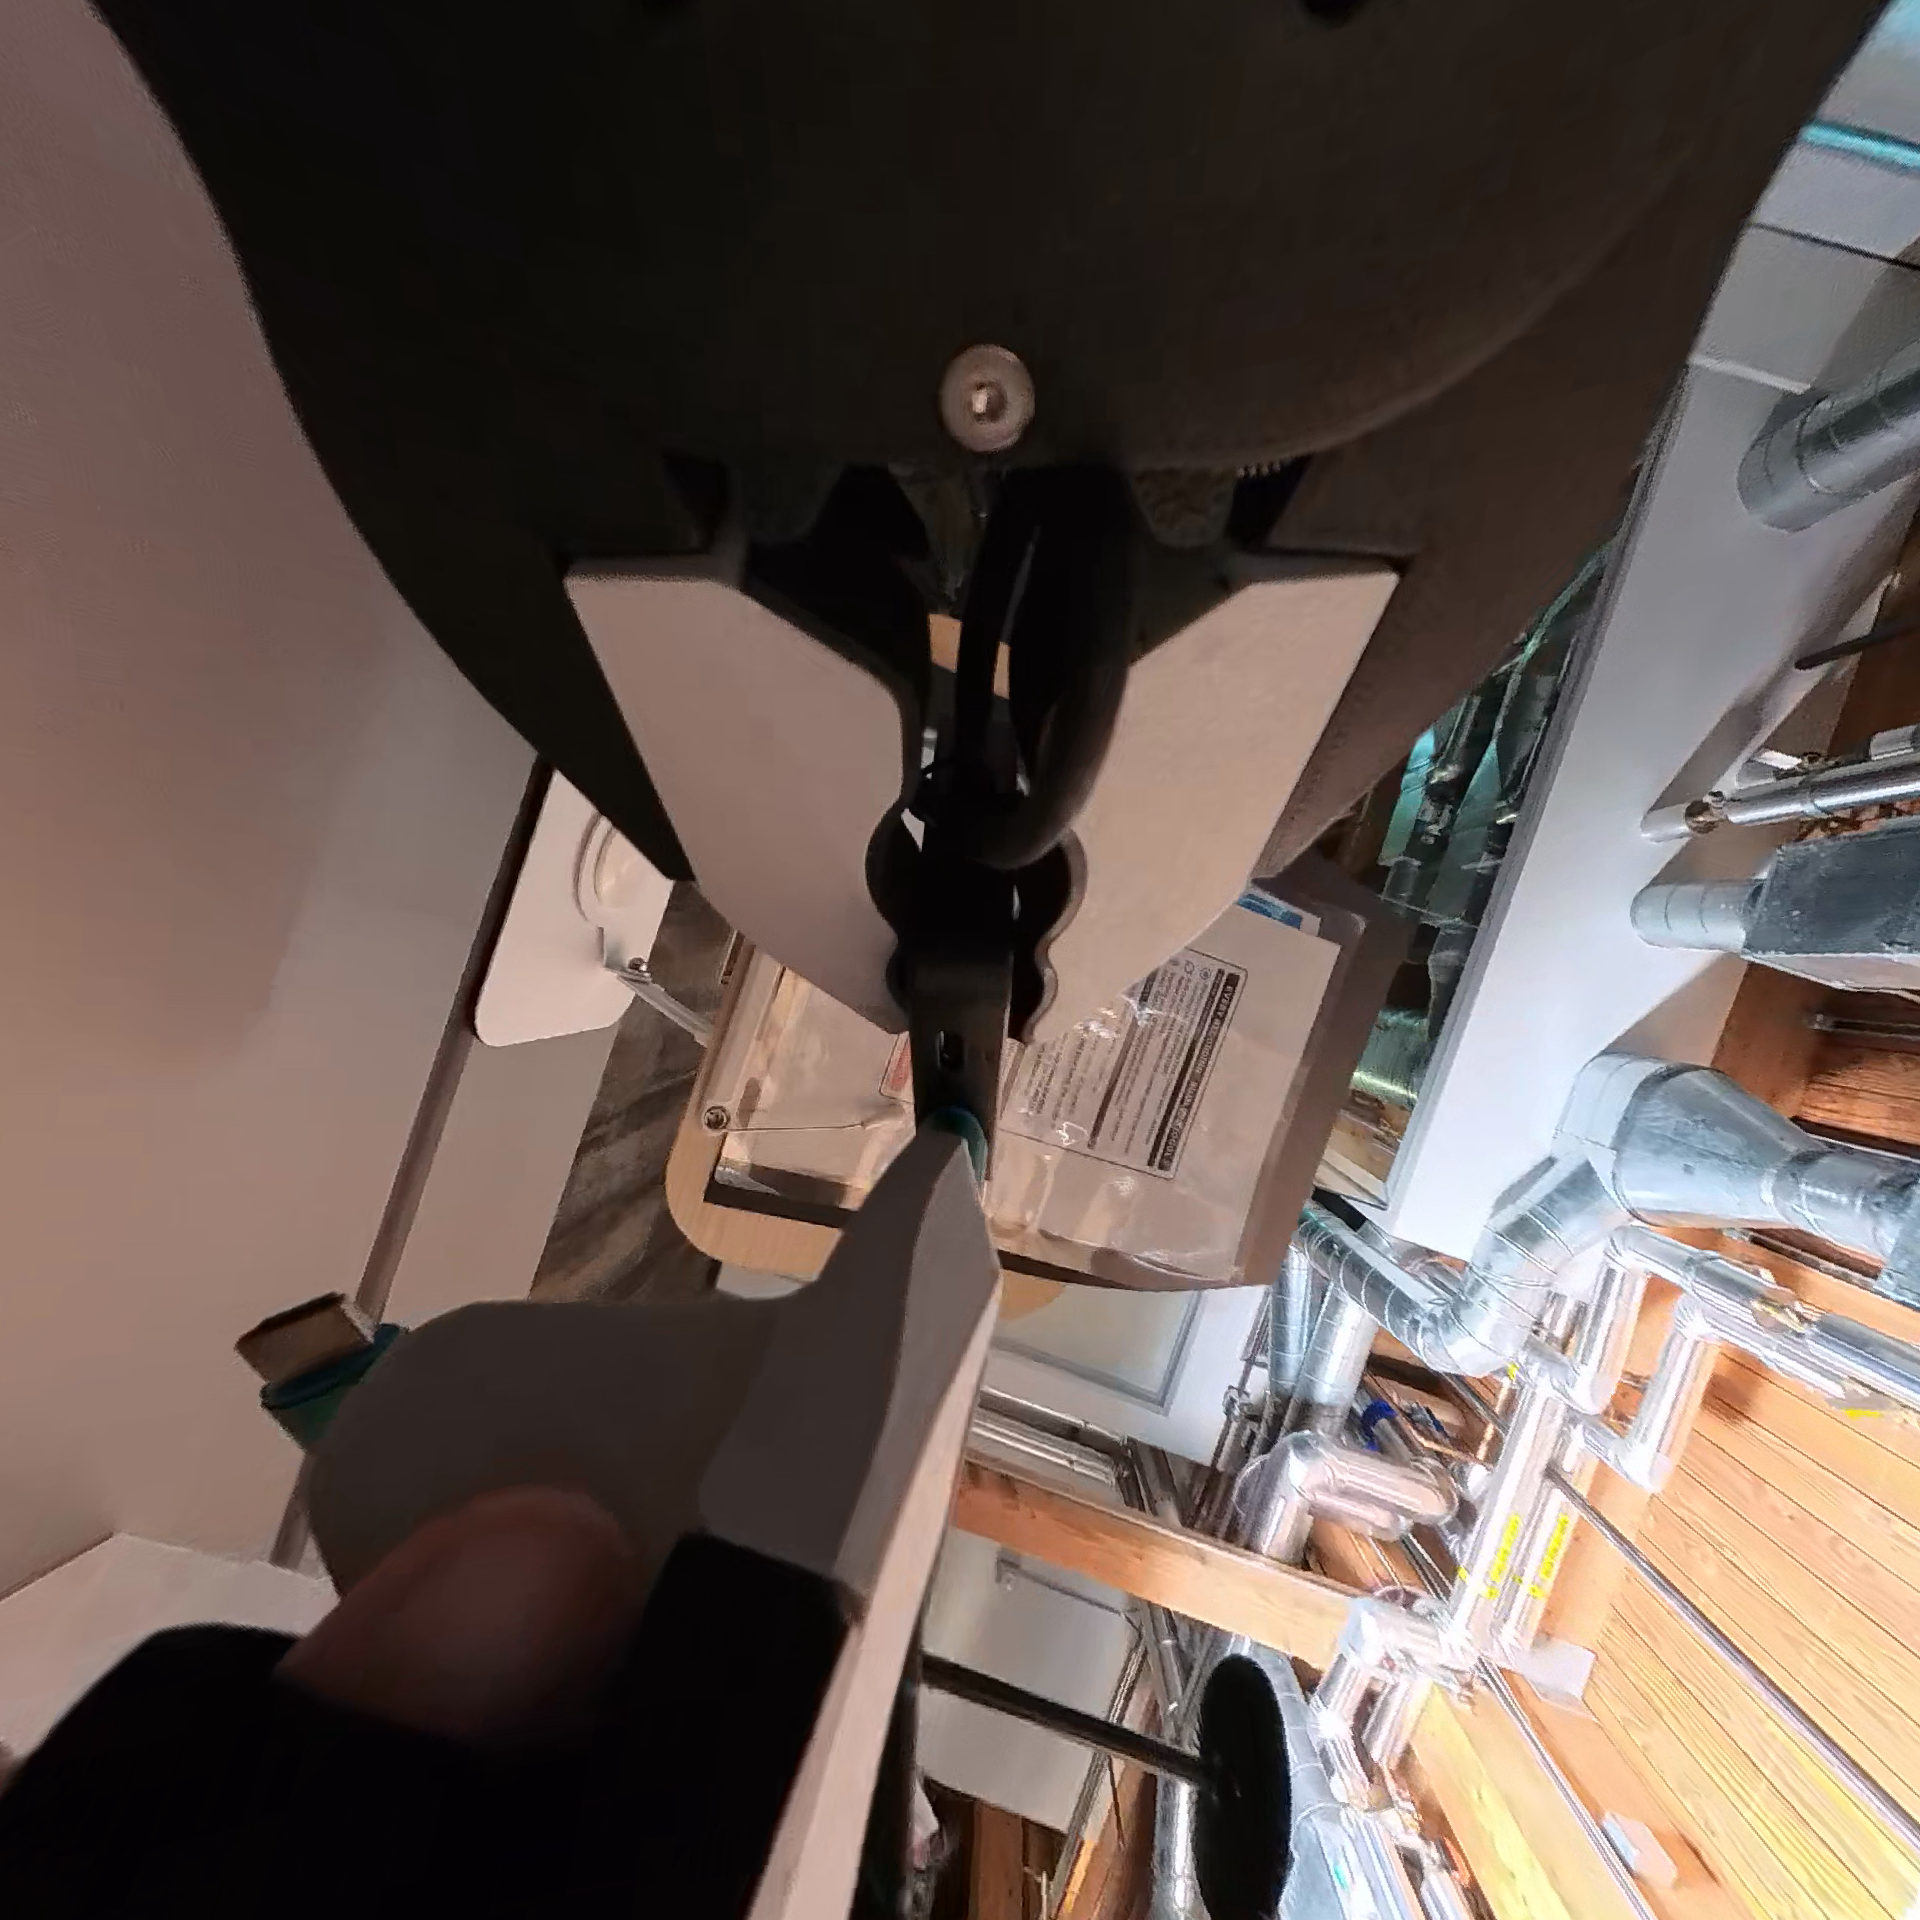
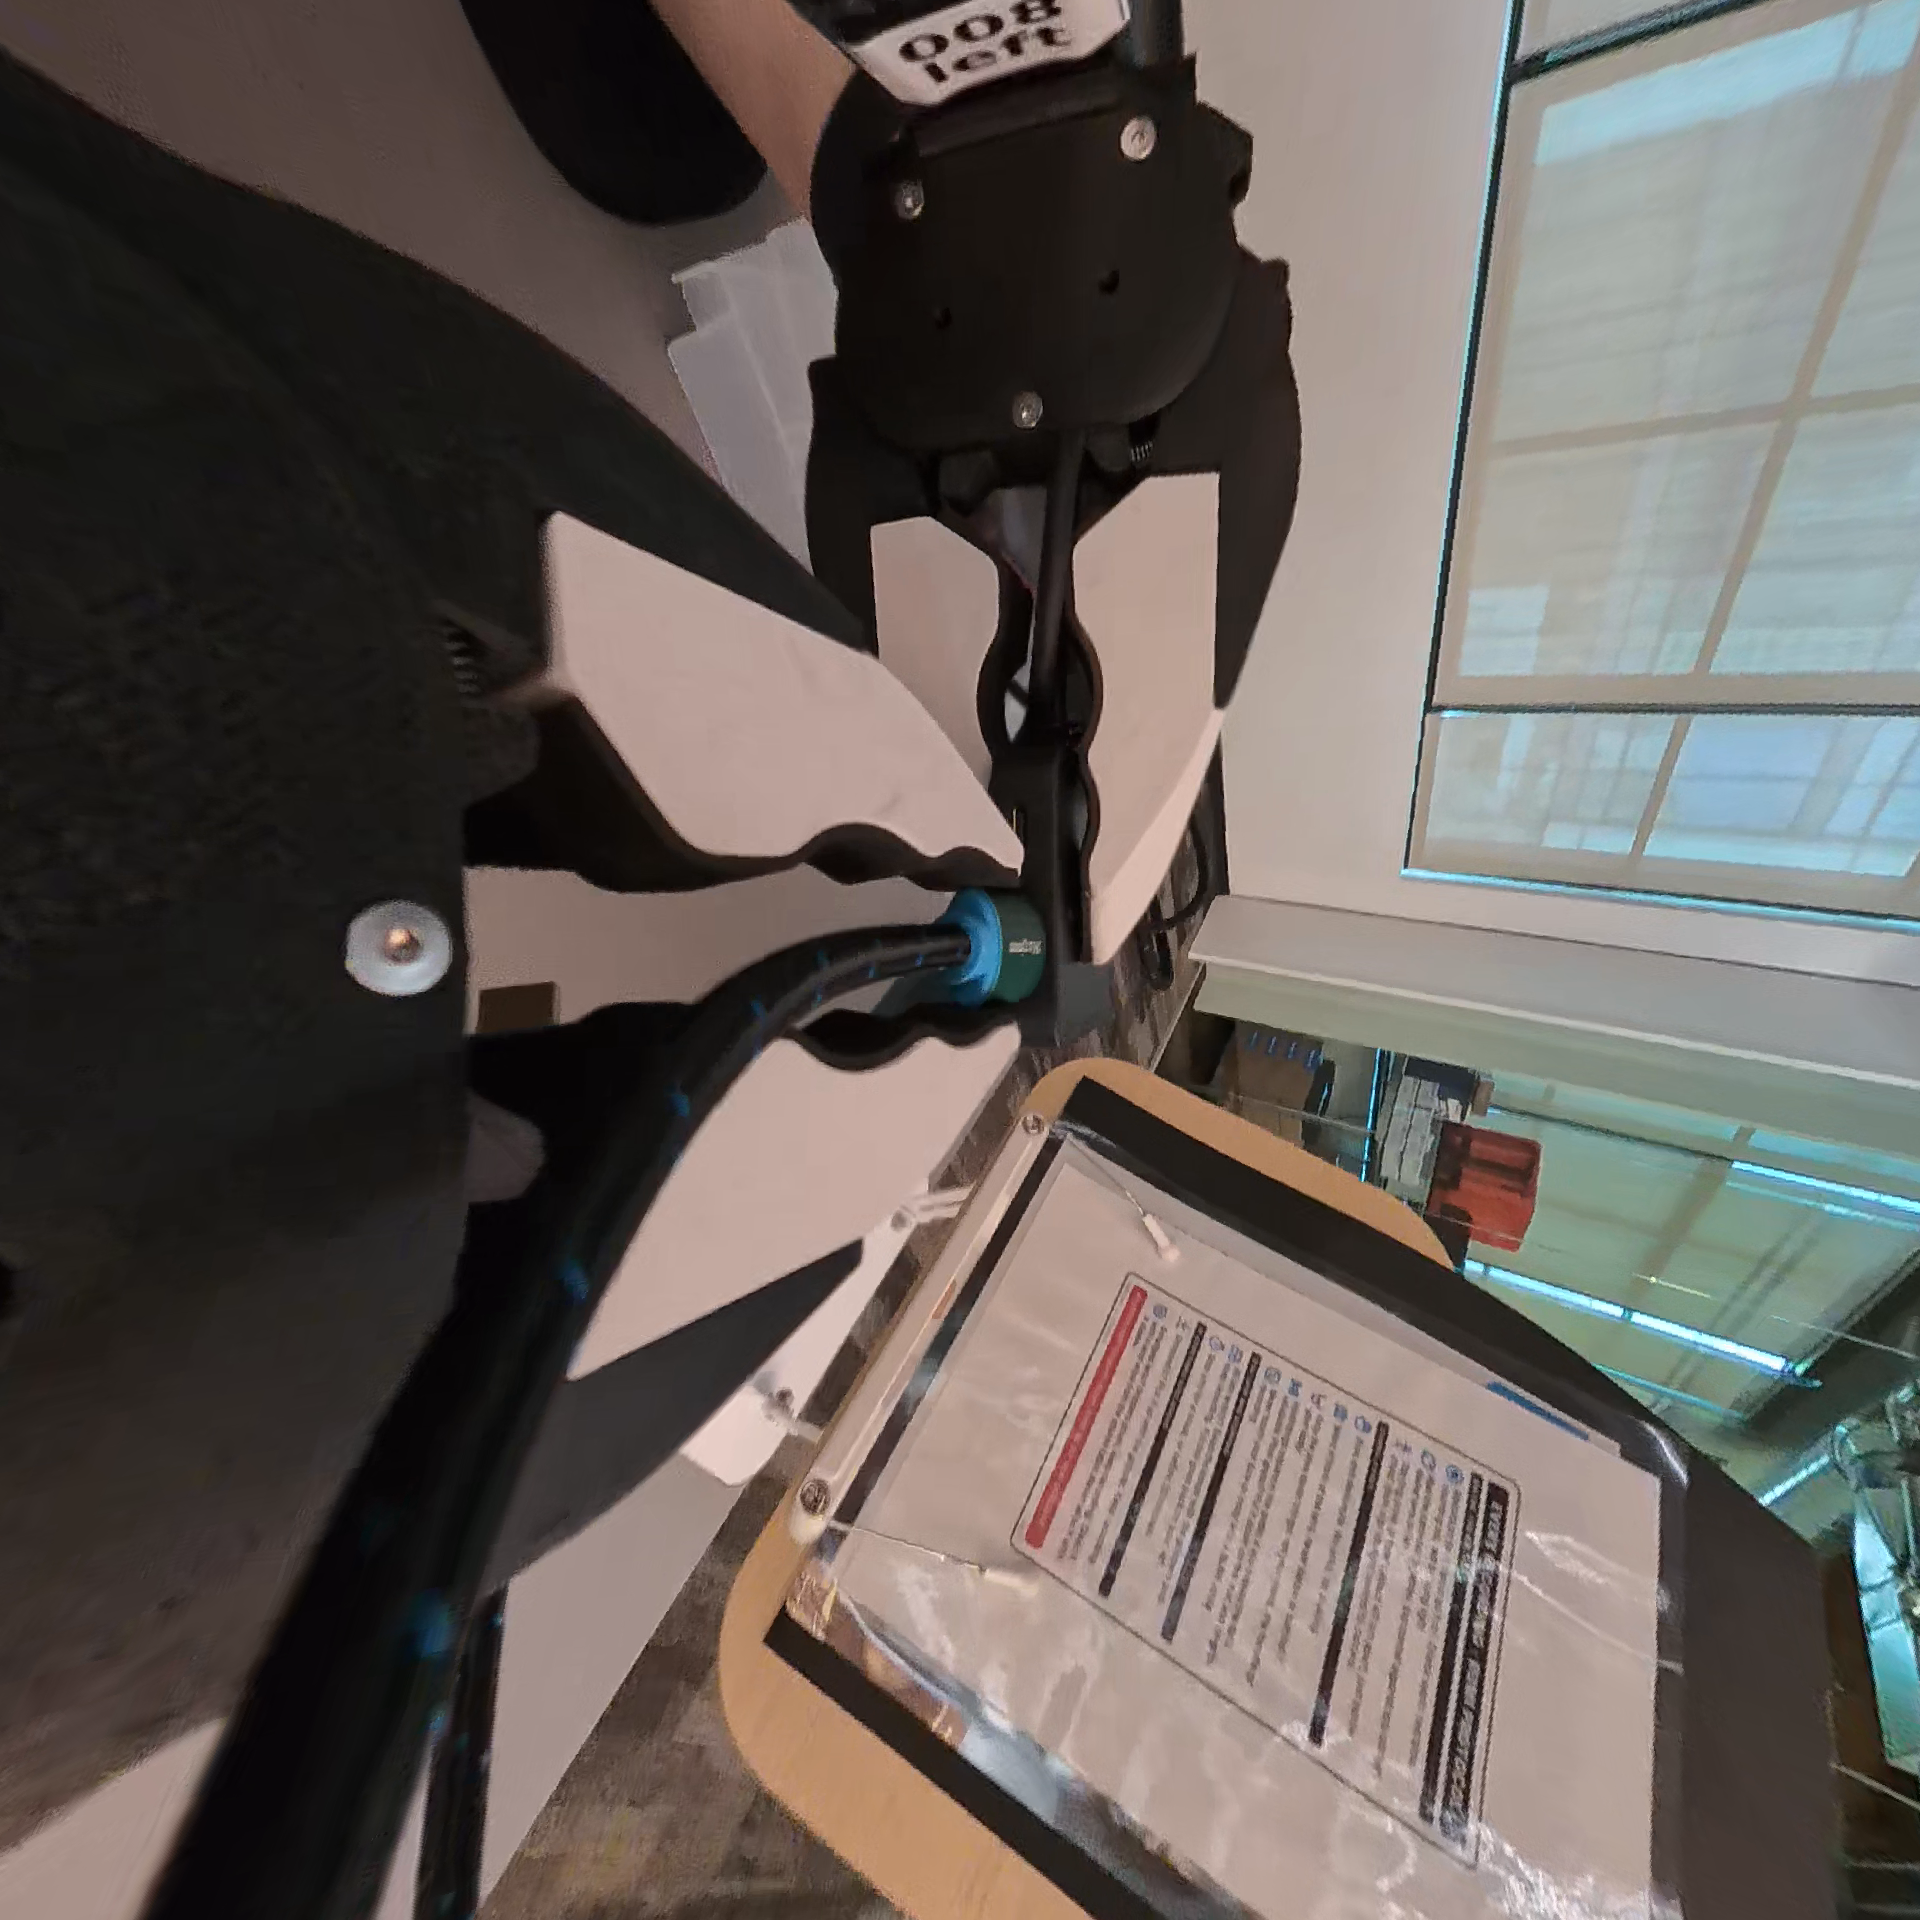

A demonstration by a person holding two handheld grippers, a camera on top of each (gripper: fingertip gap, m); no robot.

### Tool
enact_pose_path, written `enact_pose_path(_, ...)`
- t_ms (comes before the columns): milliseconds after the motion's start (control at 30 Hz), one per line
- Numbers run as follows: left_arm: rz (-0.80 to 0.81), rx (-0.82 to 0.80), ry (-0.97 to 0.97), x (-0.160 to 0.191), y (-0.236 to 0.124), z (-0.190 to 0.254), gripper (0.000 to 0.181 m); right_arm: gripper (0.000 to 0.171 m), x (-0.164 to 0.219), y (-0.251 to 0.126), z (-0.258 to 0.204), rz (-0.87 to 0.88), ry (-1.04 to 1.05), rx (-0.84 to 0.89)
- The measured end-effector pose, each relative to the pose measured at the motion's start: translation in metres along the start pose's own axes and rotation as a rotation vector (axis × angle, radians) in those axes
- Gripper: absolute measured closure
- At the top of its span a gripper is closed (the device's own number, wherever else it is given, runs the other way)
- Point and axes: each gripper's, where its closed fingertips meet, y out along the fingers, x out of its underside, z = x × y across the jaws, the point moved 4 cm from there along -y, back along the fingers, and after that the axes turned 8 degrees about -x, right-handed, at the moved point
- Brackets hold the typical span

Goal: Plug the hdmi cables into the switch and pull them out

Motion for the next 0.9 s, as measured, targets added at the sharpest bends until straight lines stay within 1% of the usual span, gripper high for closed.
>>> enact_pose_path(33, -0.006, -0.002, 0.006, 0.0, 0.001, 0.001, 0.165, 0.15, 0.0, 0.0, 0.0, -0.009, -0.016, 0.016)
enact_pose_path(100, -0.012, -0.005, 0.015, 0.001, 0.001, 0.0, 0.165, 0.149, 0.0, 0.0, -0.001, -0.022, -0.05, 0.041)
enact_pose_path(200, -0.002, -0.016, 0.024, 0.0, 0.0, -0.003, 0.165, 0.149, -0.002, 0.0, -0.003, -0.021, -0.057, 0.031)
enact_pose_path(333, -0.014, -0.013, 0.019, -0.004, -0.002, -0.007, 0.165, 0.149, -0.006, -0.004, 0.001, 0.015, 0.09, -0.088)
enact_pose_path(367, -0.031, -0.011, 0.021, -0.004, -0.001, -0.006, 0.165, 0.149, -0.006, -0.004, 0.002, 0.013, 0.087, -0.077)
enact_pose_path(500, -0.048, -0.014, 0.0, -0.006, 0.0, -0.008, 0.165, 0.149, -0.009, -0.005, -0.001, -0.017, -0.048, 0.018)
enact_pose_path(633, -0.077, 0.0, -0.019, -0.007, 0.001, -0.01, 0.165, 0.149, -0.012, -0.006, -0.002, -0.049, -0.106, 0.071)
enact_pose_path(800, -0.09, 0.036, -0.04, -0.007, 0.001, -0.009, 0.165, 0.149, -0.011, -0.007, -0.002, -0.067, -0.081, 0.068)
enact_pose_path(833, -0.094, 0.044, -0.041, -0.007, 0.001, -0.009, 0.164, 0.149, -0.011, -0.007, -0.001, -0.065, -0.056, 0.052)
enact_pose_path(900, -0.094, 0.033, -0.027, -0.007, 0.001, -0.011, 0.165, 0.149, -0.012, -0.008, 0.002, -0.031, 0.066, -0.026)
